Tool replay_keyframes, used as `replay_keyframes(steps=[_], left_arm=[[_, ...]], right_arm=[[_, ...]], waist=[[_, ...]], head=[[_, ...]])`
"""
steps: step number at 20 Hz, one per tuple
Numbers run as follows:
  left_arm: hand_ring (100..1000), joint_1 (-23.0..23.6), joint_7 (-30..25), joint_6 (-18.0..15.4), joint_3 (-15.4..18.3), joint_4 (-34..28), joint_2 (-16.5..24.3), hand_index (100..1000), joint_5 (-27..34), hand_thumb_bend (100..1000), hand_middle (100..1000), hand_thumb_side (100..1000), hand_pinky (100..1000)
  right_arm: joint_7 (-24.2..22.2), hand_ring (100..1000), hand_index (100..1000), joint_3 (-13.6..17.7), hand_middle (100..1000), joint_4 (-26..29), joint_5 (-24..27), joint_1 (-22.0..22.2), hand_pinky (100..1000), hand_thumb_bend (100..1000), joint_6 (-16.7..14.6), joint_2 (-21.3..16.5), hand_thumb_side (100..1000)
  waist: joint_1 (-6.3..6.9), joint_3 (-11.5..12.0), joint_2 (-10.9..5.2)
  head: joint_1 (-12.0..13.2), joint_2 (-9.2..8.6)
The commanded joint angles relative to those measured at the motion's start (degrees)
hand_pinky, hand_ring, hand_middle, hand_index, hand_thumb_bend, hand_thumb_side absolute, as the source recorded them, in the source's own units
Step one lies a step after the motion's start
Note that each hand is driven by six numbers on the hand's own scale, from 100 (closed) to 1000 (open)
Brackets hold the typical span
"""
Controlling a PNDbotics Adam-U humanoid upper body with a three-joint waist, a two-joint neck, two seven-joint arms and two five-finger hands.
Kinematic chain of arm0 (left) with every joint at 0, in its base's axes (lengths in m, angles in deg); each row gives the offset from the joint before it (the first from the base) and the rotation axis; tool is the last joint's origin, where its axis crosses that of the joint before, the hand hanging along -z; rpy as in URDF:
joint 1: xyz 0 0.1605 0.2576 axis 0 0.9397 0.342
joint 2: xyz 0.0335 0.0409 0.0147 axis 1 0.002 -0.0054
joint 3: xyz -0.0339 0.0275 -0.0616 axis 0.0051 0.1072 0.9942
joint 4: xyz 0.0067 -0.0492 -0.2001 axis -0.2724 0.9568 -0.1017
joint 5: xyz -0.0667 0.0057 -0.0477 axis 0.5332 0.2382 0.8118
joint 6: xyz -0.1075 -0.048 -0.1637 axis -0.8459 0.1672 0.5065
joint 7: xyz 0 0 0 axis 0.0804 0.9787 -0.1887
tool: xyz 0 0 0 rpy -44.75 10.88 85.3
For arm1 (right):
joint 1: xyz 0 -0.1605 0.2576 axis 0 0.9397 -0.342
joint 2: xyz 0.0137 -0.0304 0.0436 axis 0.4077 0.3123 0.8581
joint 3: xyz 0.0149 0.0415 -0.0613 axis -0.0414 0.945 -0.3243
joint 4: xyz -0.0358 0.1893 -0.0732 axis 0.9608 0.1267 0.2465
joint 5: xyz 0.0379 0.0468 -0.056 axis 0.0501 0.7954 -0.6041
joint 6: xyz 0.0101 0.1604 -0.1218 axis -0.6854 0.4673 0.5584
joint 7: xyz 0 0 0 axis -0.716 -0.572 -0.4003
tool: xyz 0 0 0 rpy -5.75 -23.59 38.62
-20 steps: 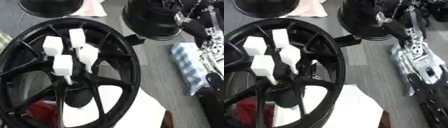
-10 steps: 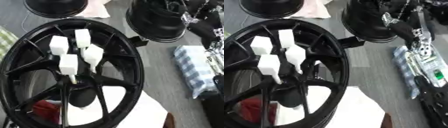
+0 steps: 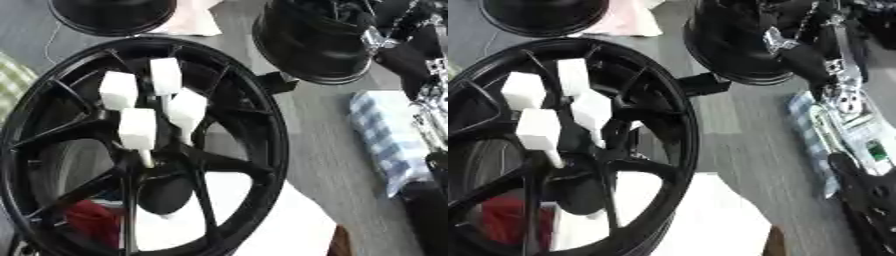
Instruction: Pull the pin out of the wheel hub.
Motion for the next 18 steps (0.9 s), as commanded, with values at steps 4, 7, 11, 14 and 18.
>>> replay_keyframes(steps=[4, 7, 11, 14, 18], left_arm=[[811, -6.49, -11.84, 3.87, 0.49, -0.43, -3.37, 883, 5.23, 214, 761, 735, 866], [809, -9.1, -13.93, 5.12, -0.71, 0.38, -5.72, 882, 5.88, 213, 759, 732, 866], [807, -11.5, -14.29, 5.2, -2.8, 2.3, -8.45, 880, 5.51, 209, 756, 736, 865], [808, -12.65, -14.31, 4.68, -4.14, 3.63, -10.16, 880, 4.77, 210, 757, 736, 865], [806, -14.88, -14.32, 4.33, -5.39, 5.66, -12.67, 880, 4.31, 203, 755, 734, 865]], right_arm=[[-0.15, 586, 611, 0.36, 478, 0.28, 0.44, -0.23, 647, 333, -0.23, -1.37, 131], [-0.26, 586, 611, 0.25, 478, 0.25, 0.52, -0.32, 647, 333, -0.21, -1.26, 132], [-0.41, 586, 611, 0.16, 478, 0.27, 0.57, -0.53, 648, 336, -0.21, -1.16, 131], [-0.53, 587, 611, 0.02, 478, 0.34, 0.63, -0.85, 648, 338, -0.19, -1.06, 131], [-0.69, 587, 611, -0.11, 478, 0.4, 0.71, -1.21, 648, 339, -0.18, -0.94, 131]], waist=[[0.44, 0.07, -1.58], [0.53, -0.13, -1.61], [0.72, -0.67, -1.56], [0.86, -1.27, -1.46], [1.0, -1.95, -1.35]], head=[[-0.25, 0.23], [-0.01, 0.1], [0.48, -0.1], [0.94, -0.22], [1.73, -0.24]])
